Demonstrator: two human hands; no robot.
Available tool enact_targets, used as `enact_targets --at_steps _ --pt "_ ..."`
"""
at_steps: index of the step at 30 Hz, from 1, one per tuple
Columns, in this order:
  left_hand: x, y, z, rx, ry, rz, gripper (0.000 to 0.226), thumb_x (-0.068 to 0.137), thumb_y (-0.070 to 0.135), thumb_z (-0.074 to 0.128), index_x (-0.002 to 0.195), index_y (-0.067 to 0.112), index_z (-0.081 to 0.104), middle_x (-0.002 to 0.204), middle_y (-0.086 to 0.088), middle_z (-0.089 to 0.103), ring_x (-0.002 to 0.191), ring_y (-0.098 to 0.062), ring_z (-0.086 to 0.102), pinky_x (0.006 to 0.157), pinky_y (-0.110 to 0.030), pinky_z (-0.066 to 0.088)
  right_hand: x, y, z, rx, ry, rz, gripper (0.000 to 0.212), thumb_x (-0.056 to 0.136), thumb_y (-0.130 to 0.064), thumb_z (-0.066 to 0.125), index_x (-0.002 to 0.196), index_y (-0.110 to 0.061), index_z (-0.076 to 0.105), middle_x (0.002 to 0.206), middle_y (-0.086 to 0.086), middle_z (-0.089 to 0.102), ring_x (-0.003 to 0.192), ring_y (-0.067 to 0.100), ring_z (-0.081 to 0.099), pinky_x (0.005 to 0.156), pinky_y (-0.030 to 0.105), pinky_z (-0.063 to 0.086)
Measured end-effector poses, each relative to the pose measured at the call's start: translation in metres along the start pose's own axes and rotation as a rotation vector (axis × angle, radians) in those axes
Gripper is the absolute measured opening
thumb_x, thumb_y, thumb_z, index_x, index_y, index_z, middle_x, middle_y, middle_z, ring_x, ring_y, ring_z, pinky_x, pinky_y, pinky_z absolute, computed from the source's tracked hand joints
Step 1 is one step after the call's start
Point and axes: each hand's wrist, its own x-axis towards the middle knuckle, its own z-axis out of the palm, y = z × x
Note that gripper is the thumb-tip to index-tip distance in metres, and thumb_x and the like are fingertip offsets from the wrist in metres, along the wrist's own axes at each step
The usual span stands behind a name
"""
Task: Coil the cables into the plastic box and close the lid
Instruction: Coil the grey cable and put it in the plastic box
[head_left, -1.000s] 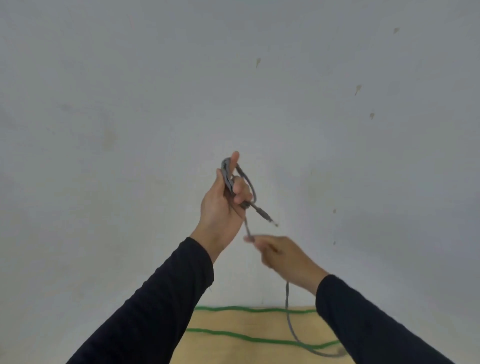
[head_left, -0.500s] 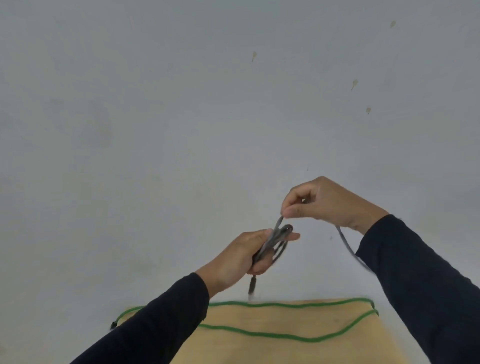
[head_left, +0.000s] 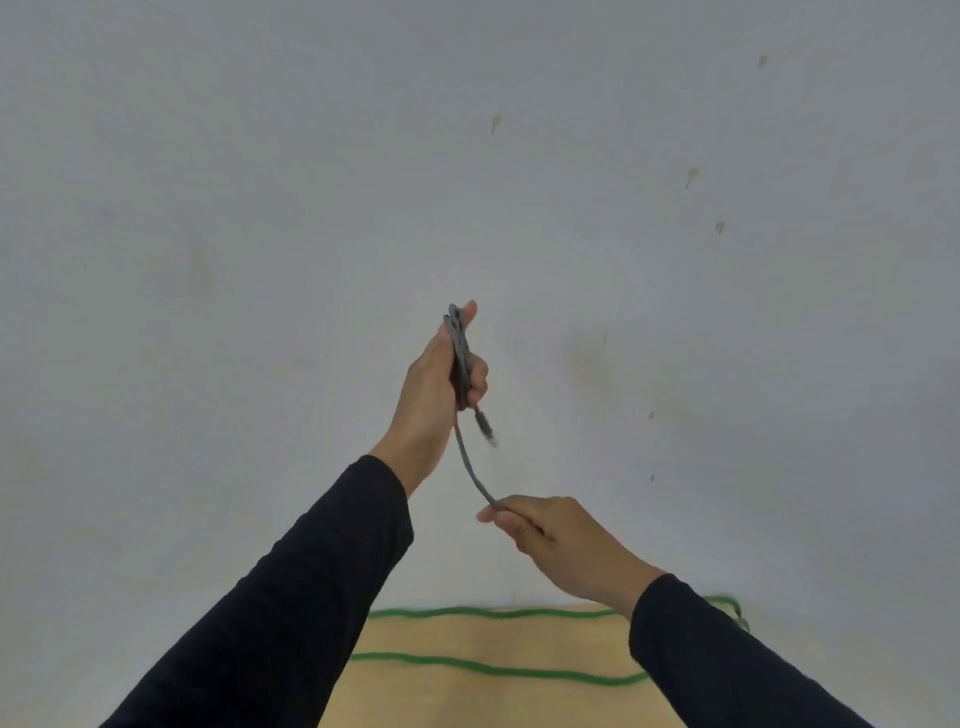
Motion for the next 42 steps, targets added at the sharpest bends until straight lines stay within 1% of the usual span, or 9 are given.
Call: enact_targets --at_steps 6,8,12,18,22,29,35,37,42 --pt "-0.035 -0.037 -0.009 0.590 -0.280 -0.060 0.054 0.101 0.036 0.026 0.073 0.004 0.060 0.058 0.003 0.059 0.057 -0.003 0.054 0.061 -0.019 0.042 0.001 -0.033 -0.057 -0.127 0.094 -0.095 0.009 0.084 -0.028 0.064 0.079 -0.023 0.070 0.057 0.001 0.059 0.048 0.008 0.047 0.051 0.020 0.036" --pt "-0.051 -0.043 -0.003 0.553 -0.407 -0.123 0.050 0.101 0.037 0.026 0.083 0.011 0.065 0.052 -0.001 0.050 0.049 -0.011 0.045 0.056 -0.024 0.040 0.003 -0.034 -0.079 -0.091 0.173 -0.093 0.004 0.078 -0.029 0.070 0.075 -0.027 0.069 0.072 0.005 0.066 0.062 0.022 0.060 0.061 0.029 0.045" --pt "-0.062 -0.033 0.009 0.371 -0.499 -0.130 0.050 0.099 0.031 0.023 0.111 0.002 0.063 0.045 0.002 0.034 0.044 -0.012 0.025 0.048 -0.022 0.027 -0.001 -0.035 -0.085 0.113 0.143 -0.077 0.017 0.079 -0.031 0.067 0.093 -0.039 0.069 0.093 -0.012 0.064 0.063 0.009 0.062 0.058 0.021 0.046" --pt "-0.057 -0.028 0.003 0.230 -0.301 -0.150 0.056 0.097 0.035 0.030 0.090 -0.012 0.059 0.038 0.009 0.030 0.042 -0.011 0.022 0.048 -0.024 0.023 -0.007 -0.029 -0.069 0.204 0.103 -0.065 0.029 0.084 -0.045 0.047 0.100 -0.039 0.070 0.081 -0.015 0.072 0.049 0.021 0.045 0.055 0.028 0.045" --pt "-0.058 -0.031 0.006 0.088 -0.101 -0.147 0.050 0.097 0.045 0.031 0.067 0.016 0.058 0.040 0.007 0.031 0.041 -0.012 0.023 0.049 -0.026 0.022 -0.007 -0.029 -0.061 0.307 0.115 -0.081 0.026 0.089 -0.034 0.049 0.105 -0.034 0.069 0.078 -0.006 0.071 0.045 0.017 0.039 0.047 0.022 0.041" --pt "-0.068 -0.029 0.011 0.113 -0.138 0.057 0.028 0.089 0.039 0.042 0.109 0.031 0.061 0.060 0.011 0.042 0.049 -0.008 0.032 0.051 -0.018 0.035 -0.004 -0.027 -0.054 0.461 0.250 -0.035 0.027 0.095 -0.017 0.046 0.102 -0.026 0.070 0.067 0.007 0.054 0.041 0.010 0.034 0.039 0.019 0.032" --pt "-0.066 -0.028 -0.001 0.233 -0.036 0.103 0.029 0.099 0.019 0.041 0.105 0.028 0.067 0.053 0.015 0.040 0.049 -0.009 0.029 0.048 -0.019 0.030 -0.014 -0.024 -0.055 0.139 0.169 0.020 0.029 0.097 -0.016 0.043 0.113 -0.030 0.062 0.062 -0.004 0.053 0.050 0.006 0.054 0.067 0.024 0.049" --pt "-0.065 -0.028 -0.006 0.226 -0.039 0.088 0.030 0.099 0.017 0.040 0.102 0.026 0.068 0.052 0.015 0.037 0.049 -0.010 0.027 0.048 -0.019 0.028 -0.016 -0.026 -0.061 -0.040 0.173 -0.011 0.023 0.094 -0.017 0.049 0.104 -0.028 0.066 0.078 -0.007 0.055 0.062 0.002 0.056 0.066 0.010 0.042" --pt "-0.070 -0.030 -0.004 0.127 -0.114 0.034 0.030 0.098 0.015 0.039 0.100 0.020 0.068 0.055 0.013 0.032 0.049 -0.007 0.024 0.046 -0.016 0.026 -0.010 -0.027 -0.076 -0.254 0.424 -0.080 0.012 0.086 -0.015 0.061 0.085 -0.019 0.072 0.078 0.002 0.060 0.062 0.006 0.054 0.062 0.010 0.039"
